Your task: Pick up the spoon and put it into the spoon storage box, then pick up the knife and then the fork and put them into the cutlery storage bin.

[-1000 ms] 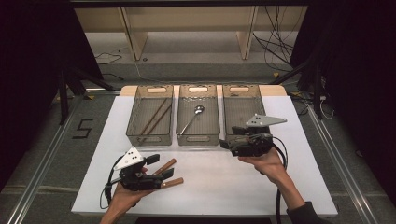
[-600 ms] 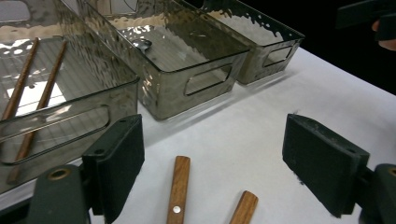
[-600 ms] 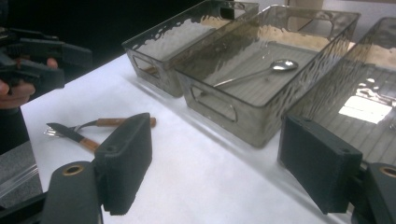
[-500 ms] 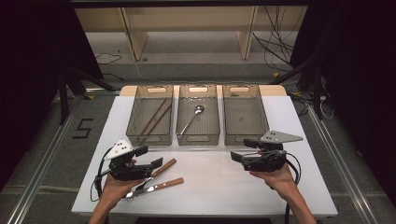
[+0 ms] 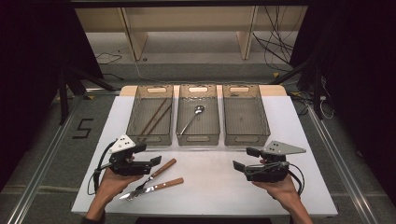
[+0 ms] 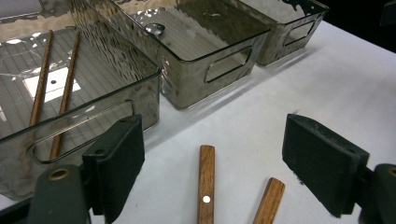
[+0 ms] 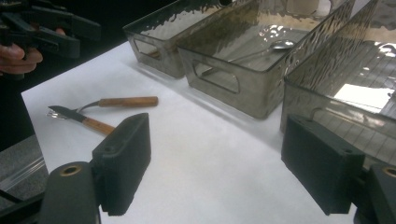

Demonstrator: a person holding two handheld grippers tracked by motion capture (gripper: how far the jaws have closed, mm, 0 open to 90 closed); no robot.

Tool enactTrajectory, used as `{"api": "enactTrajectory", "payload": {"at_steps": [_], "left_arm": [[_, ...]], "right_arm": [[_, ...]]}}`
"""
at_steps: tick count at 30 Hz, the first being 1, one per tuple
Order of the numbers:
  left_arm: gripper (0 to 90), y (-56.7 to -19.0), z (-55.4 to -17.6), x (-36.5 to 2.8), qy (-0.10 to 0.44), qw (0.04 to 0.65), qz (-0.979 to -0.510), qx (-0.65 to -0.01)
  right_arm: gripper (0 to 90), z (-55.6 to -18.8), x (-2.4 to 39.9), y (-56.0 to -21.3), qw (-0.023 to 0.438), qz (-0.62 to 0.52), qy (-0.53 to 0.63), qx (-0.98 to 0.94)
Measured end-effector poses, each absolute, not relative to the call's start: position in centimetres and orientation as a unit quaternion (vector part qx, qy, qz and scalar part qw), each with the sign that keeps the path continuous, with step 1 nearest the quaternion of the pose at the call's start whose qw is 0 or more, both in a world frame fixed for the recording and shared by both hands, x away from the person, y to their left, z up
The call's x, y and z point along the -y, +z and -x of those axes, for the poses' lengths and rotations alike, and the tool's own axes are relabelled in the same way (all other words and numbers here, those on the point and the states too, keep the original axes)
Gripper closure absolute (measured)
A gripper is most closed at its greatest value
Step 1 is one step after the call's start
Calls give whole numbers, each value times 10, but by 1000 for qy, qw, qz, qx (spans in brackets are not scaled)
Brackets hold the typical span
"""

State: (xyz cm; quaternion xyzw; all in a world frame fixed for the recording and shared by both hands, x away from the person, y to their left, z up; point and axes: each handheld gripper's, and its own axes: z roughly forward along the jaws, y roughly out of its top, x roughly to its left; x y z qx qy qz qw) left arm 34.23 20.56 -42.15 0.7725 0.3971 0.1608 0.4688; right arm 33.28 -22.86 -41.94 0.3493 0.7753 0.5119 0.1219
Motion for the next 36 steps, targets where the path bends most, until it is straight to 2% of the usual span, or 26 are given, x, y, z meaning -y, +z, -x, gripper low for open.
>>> {"api": "enactTrajectory", "payload": {"at_steps": [8, 19, 36], "left_arm": [[211, -418, -346, -207, 161, 435, -794, -393], [221, -423, -347, -199, 158, 344, -841, -386], [273, -443, -355, -190, 119, 266, -869, -401]], "right_arm": [[244, -327, 231, -430, 115, -355, 508, -776], [230, -321, 229, -446, 104, -359, 494, -785], [210, -309, 229, -454, 102, -361, 496, -783]]}}
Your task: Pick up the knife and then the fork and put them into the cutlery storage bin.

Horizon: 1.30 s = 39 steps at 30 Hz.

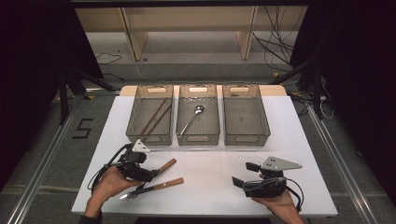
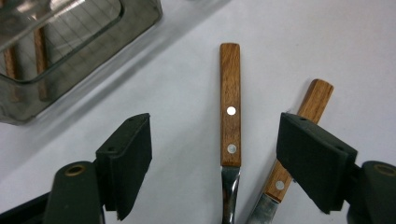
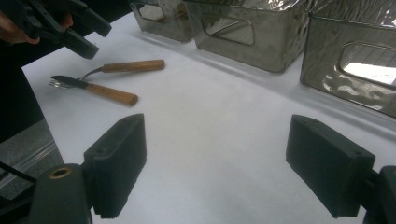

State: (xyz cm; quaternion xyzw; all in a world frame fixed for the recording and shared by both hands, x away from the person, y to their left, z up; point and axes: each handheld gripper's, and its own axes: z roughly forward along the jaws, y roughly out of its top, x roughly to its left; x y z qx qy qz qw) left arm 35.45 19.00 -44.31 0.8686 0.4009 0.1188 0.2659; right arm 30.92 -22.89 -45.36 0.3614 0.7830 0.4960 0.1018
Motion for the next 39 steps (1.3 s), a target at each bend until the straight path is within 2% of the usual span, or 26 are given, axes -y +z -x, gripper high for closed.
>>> {"api": "enactTrajectory", "payload": {"at_steps": [12, 28, 30, 34, 39], "left_arm": [[388, -458, -361, -188, 103, 230, -875, -415], [570, -473, -360, -182, 78, 204, -890, -400], [600, -473, -359, -182, 82, 208, -890, -398], [753, -473, -358, -181, 82, 214, -890, -394], [768, -473, -358, -181, 86, 218, -888, -396]], "right_arm": [[210, -309, 229, -457, 96, -361, 497, -783], [216, -307, 228, -457, 97, -361, 493, -786], [217, -307, 228, -457, 98, -360, 493, -786], [218, -307, 228, -457, 98, -361, 493, -786], [222, -307, 228, -456, 99, -362, 493, -785]]}}
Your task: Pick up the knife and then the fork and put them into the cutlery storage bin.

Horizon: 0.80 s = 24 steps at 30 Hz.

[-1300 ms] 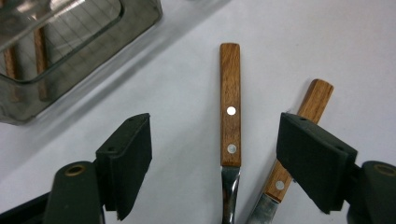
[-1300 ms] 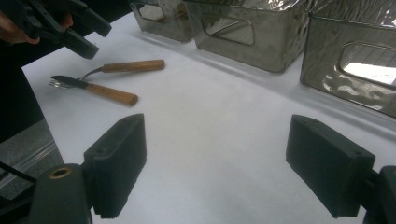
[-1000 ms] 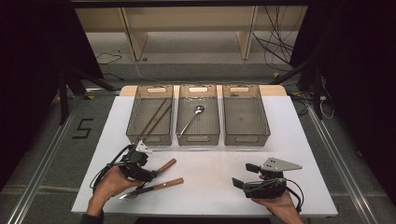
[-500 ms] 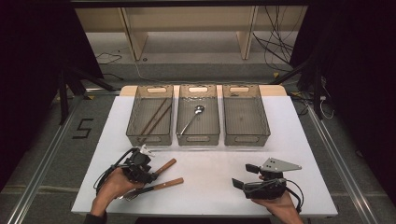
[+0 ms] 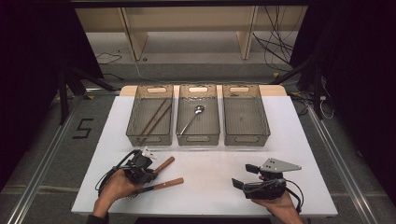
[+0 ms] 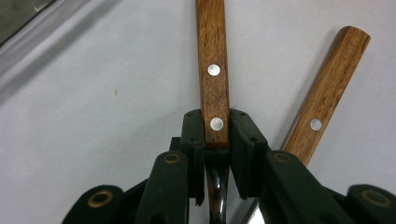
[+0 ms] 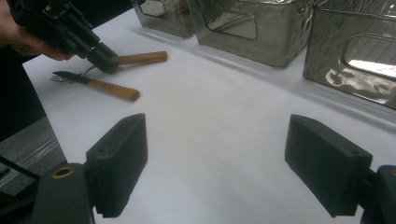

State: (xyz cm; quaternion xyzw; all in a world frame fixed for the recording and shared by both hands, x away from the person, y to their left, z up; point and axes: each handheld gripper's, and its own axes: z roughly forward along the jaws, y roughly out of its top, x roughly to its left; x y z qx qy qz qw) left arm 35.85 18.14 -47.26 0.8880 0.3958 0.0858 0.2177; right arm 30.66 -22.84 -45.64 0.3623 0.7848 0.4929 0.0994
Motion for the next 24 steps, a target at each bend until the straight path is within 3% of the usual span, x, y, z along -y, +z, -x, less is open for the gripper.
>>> {"api": "enactTrajectory", "payload": {"at_steps": [24], "left_arm": [[775, -434, -360, -190, 165, 274, -872, -371]], "right_arm": [[224, -307, 228, -455, 102, -362, 494, -784]]}}
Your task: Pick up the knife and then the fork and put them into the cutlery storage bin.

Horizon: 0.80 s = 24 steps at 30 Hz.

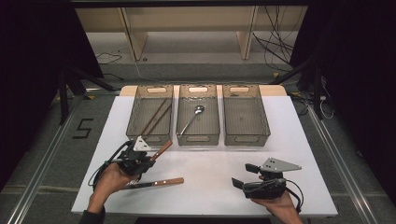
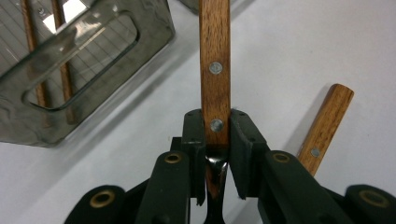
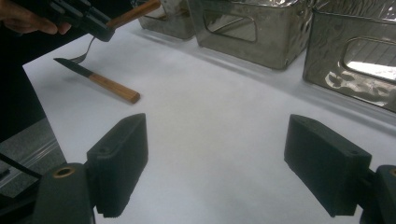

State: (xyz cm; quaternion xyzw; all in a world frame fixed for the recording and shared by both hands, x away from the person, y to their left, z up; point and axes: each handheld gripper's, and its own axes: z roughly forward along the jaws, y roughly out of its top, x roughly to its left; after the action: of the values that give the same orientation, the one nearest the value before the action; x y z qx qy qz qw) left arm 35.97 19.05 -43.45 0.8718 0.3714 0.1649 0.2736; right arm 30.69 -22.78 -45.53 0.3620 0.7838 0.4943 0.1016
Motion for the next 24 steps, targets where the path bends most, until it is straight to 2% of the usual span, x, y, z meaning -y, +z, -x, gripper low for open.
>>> {"api": "enactTrajectory", "payload": {"at_steps": [7, 24], "left_arm": [[775, -424, -362, -193, 184, 292, -864, -367], [775, -418, -366, -193, 221, 293, -857, -361]], "right_arm": [[224, -308, 227, -455, 103, -361, 495, -784], [225, -308, 226, -455, 100, -361, 495, -784]]}}
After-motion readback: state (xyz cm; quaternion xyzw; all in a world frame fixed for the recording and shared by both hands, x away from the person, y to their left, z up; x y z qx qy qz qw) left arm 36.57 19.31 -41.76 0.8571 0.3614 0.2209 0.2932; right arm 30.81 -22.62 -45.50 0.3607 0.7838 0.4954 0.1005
